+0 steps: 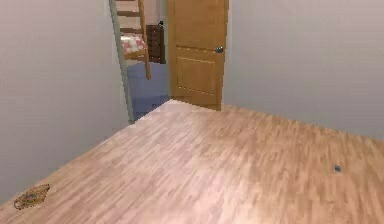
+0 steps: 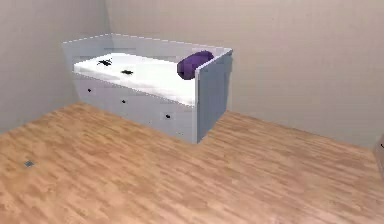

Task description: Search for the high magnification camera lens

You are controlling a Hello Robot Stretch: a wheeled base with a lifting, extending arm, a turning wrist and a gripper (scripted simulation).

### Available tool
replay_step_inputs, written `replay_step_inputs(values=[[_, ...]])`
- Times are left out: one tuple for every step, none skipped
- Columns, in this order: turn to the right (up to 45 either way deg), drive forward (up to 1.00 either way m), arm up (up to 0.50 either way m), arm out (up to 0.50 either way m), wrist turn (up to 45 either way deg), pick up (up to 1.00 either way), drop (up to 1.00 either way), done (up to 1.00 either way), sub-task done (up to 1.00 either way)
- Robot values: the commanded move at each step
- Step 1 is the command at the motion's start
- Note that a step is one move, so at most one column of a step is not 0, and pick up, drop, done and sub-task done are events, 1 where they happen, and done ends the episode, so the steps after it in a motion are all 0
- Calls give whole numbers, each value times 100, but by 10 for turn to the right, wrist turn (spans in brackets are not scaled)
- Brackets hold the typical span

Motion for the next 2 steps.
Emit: replay_step_inputs(values=[[-30,0,0,0,0,0,0,0,0],[0,100,0,0,0,0,0,0,0]])
